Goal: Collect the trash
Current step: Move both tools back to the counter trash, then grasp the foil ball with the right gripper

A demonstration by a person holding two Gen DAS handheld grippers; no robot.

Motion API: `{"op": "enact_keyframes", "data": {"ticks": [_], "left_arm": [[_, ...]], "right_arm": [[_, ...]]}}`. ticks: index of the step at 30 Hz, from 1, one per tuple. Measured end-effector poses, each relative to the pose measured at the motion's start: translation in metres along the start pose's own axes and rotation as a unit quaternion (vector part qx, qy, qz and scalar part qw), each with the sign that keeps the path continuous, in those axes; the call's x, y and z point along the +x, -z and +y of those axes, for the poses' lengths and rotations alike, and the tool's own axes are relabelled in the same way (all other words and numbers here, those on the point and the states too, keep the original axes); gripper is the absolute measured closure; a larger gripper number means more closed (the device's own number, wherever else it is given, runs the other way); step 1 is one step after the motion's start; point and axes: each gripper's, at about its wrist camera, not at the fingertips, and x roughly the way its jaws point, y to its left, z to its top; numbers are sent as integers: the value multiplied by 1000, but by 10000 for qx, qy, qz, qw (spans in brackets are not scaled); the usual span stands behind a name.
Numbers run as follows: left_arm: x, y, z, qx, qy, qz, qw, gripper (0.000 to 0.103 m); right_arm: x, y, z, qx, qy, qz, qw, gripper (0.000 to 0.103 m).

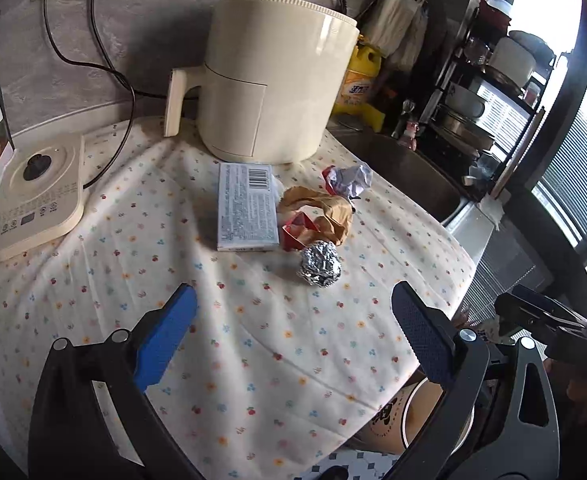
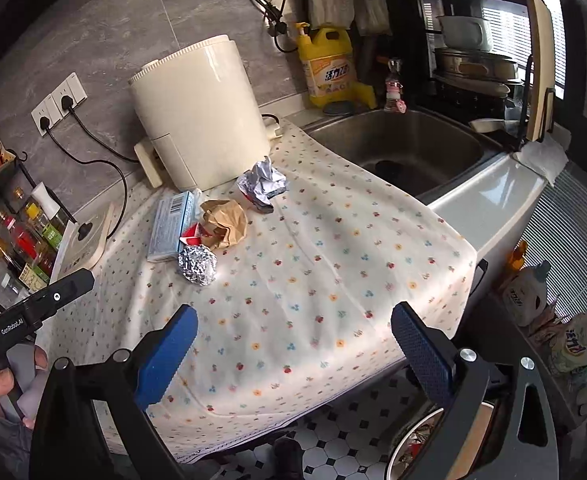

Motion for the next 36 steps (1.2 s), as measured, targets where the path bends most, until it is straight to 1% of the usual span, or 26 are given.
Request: {"op": "enact_keyframes", "data": {"ticks": [9,12,18,22,23,24,25,26,28,29,30,31,32,34,35,36], "left_arm": [[3,-16,44,-127,-86,-143,9998,6],[6,-20,60,-178,-103,-175,9996,6],[15,-28,86,-292,-150,-104,9994,6],[21,-33,98,-324,-154,-46,9993,6],[23,-34,100,-336,-128,-32,9993,6],[25,-35,100,-337,-77,-12,9994,6],[29,-36,100,-323,-18,17,9995,6],[33,-38,99,-292,50,50,9995,6],[40,-40,93,-194,194,72,9996,7],[43,-42,89,-133,256,61,9996,7],[46,-43,85,-64,310,42,9995,10],[49,-45,80,6,372,55,9993,16],[54,-47,74,80,447,102,9989,19],[66,-50,63,210,608,233,9977,37],[72,-51,58,262,693,305,9968,42],[79,-52,53,305,775,386,9958,51]], "right_arm": [[41,-17,43,-88,-183,110,9997,9],[61,-22,57,-110,-198,203,9995,11],[104,-28,87,-288,-146,412,9986,14],[136,-28,98,-272,-249,659,9971,14],[144,-26,98,-242,-290,725,9966,23],[153,-25,96,-181,-360,847,9956,38],[161,-24,95,-100,-569,1019,9931,74],[163,-25,94,-1,-695,1045,9921,75],[157,-26,97,-163,-507,931,9942,76],[154,-26,97,-218,-501,913,9943,76],[151,-25,95,-195,-534,929,9941,76],[148,-24,92,-156,-528,934,9941,76],[144,-23,88,-127,-490,917,9945,76],[135,-22,80,-35,-426,855,9954,76],[130,-22,74,31,-389,822,9958,76],[125,-22,69,94,-342,789,9963,76]]}}
